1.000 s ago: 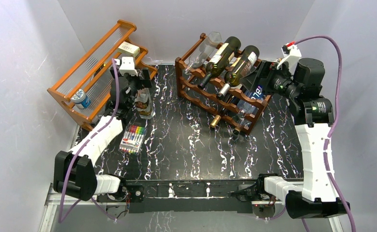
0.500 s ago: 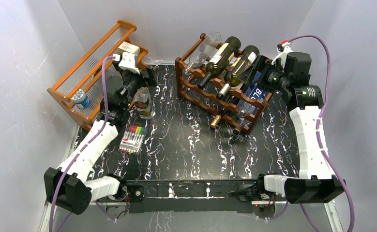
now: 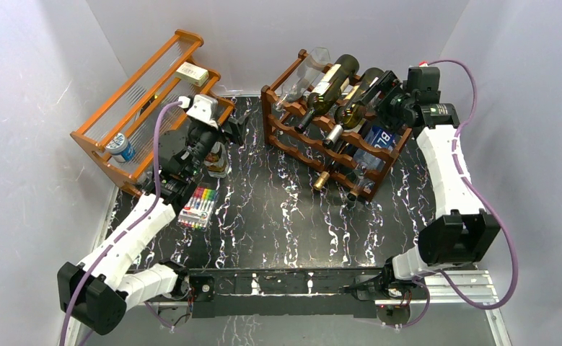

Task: Take the wine bottle off the wine rack

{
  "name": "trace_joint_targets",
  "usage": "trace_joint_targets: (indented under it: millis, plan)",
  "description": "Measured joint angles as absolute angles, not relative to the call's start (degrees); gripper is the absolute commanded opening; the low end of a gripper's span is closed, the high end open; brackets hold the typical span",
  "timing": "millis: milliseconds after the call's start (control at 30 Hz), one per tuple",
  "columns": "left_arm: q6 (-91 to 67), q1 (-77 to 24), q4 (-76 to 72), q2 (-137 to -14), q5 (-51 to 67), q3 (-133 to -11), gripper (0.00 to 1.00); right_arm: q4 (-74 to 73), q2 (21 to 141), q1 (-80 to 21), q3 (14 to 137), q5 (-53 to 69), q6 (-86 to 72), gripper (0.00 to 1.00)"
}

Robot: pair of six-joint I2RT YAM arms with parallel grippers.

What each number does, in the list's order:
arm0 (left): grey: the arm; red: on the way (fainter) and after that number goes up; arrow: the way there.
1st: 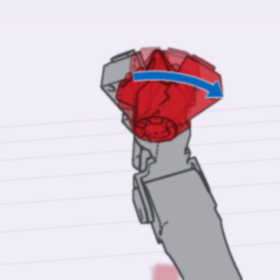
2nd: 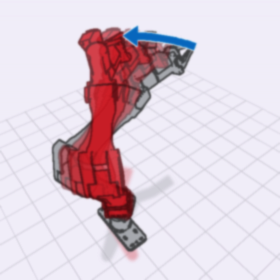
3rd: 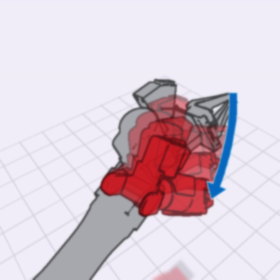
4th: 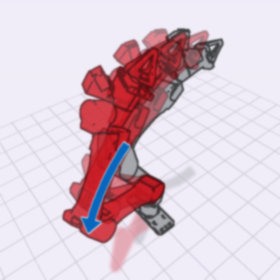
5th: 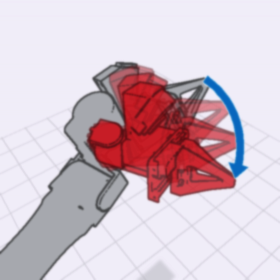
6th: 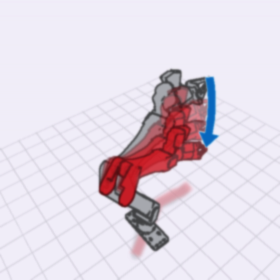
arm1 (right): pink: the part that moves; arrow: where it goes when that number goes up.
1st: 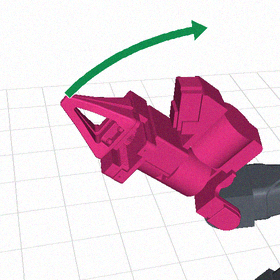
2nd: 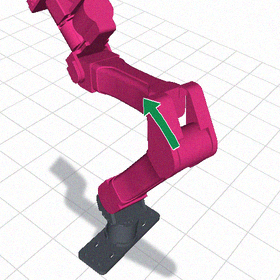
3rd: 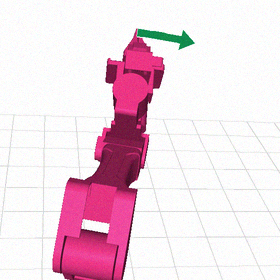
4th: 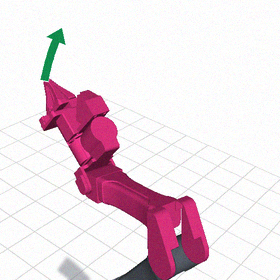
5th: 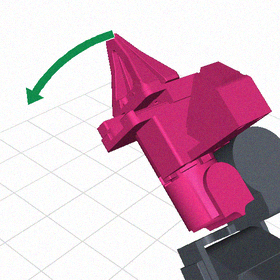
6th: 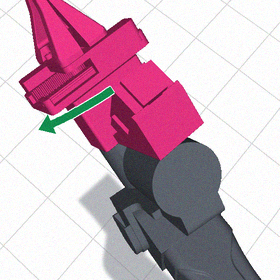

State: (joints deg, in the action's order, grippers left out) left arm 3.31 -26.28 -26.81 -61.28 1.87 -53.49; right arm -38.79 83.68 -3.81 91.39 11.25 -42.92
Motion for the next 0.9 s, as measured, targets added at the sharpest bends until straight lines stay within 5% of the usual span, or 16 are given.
trace_joint_targets:
  millis: [600,900]
  plan:
    - [6.68,-27.62,-30.61,-60.86,3.7,-50.26,0.98,-29.19,93.47,-2.68,91.33,13.91,-59.27,0.98]
    - [7.07,-27.88,-30.83,-60.86,3.99,-50.24,0.98,-23.09,93.97,-2.68,88.36,17.52,-62.89,0.75]
